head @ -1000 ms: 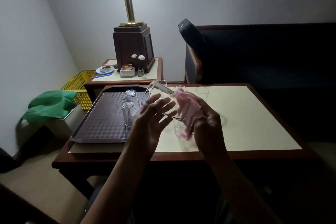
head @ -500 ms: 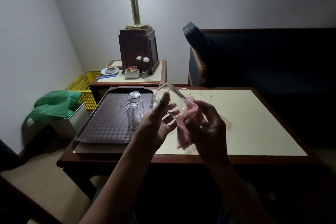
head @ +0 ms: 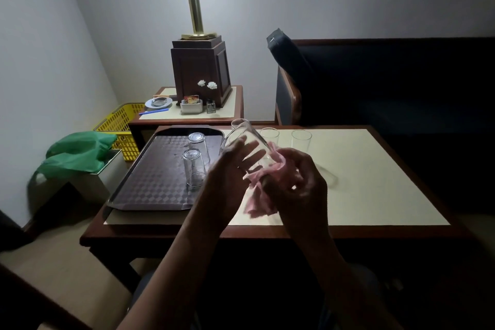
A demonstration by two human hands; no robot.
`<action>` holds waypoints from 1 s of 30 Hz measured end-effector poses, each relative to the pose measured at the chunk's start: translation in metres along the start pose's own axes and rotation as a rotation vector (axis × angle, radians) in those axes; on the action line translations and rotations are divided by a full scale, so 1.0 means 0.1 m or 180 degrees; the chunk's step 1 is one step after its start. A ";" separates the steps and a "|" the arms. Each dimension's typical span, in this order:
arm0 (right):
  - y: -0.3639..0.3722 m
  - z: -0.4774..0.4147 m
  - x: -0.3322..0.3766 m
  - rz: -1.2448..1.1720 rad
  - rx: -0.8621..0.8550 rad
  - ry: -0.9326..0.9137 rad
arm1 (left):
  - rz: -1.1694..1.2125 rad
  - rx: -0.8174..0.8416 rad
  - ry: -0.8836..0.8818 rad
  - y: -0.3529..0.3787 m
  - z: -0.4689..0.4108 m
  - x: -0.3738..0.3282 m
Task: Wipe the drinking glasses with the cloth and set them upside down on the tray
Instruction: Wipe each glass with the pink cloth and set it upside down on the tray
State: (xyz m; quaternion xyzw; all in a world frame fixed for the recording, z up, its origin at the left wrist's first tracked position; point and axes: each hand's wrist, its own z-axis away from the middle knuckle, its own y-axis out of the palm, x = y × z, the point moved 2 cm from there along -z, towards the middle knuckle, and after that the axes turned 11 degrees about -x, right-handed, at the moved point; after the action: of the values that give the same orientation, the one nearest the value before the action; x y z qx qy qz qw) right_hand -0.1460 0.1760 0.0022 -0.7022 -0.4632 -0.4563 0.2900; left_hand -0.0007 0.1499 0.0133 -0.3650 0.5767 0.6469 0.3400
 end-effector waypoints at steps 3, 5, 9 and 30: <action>0.03 0.06 -0.06 0.0281 0.0001 -0.0452 | -0.0437 0.0020 0.0208 -0.03 -0.02 0.03; 0.04 0.08 -0.05 -0.0544 0.0269 0.0419 | -0.0245 0.0183 0.0129 -0.06 -0.04 0.01; 0.01 0.05 -0.05 -0.1164 0.0397 0.0961 | -0.0073 0.0362 0.0098 -0.08 -0.07 -0.02; -0.01 0.09 -0.15 -0.0574 0.0414 0.0887 | -0.0117 -0.0040 -0.0025 -0.12 0.01 0.12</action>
State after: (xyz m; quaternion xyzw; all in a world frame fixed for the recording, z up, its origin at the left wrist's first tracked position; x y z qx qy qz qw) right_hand -0.1457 0.1782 -0.0152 -0.5675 -0.5082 -0.5424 0.3541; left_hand 0.0032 0.1526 -0.0024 -0.3752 0.5645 0.6456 0.3518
